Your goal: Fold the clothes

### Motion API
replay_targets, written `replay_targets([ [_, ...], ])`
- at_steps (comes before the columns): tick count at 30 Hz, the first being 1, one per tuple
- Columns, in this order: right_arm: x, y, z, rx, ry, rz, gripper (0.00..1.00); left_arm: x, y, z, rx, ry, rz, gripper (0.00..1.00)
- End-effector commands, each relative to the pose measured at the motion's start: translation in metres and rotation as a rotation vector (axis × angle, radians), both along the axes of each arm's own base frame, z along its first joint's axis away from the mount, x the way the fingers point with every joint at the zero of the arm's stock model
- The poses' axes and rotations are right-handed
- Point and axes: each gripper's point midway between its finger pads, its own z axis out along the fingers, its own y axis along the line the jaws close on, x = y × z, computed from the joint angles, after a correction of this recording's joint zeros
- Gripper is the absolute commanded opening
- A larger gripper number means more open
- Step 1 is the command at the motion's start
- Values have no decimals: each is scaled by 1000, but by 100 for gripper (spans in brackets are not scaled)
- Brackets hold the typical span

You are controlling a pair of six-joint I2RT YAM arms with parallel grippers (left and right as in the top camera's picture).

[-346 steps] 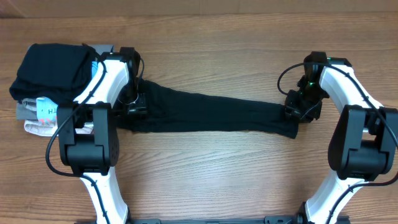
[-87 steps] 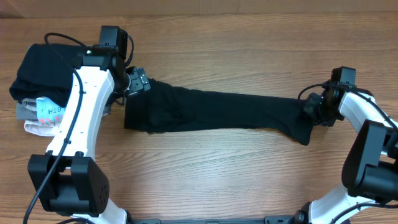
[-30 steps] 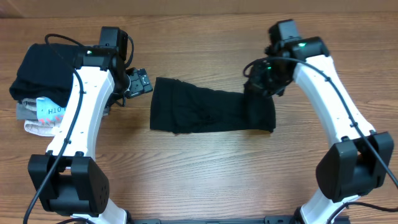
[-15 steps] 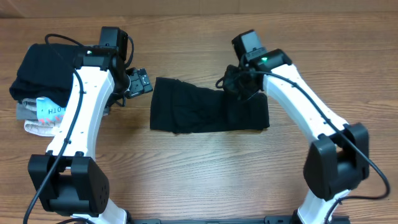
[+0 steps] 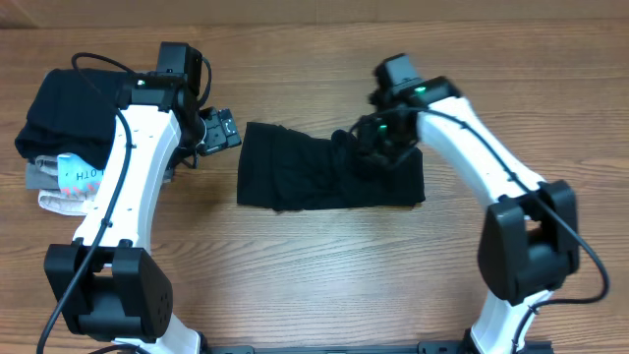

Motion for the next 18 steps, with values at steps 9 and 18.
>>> replay_targets([
  [9, -7, -28, 2, 13, -5, -28, 36, -1, 4, -4, 22, 14, -32, 100],
  [18, -27, 8, -32, 79, 6, 24, 28, -4, 4, -5, 24, 28, -32, 100],
])
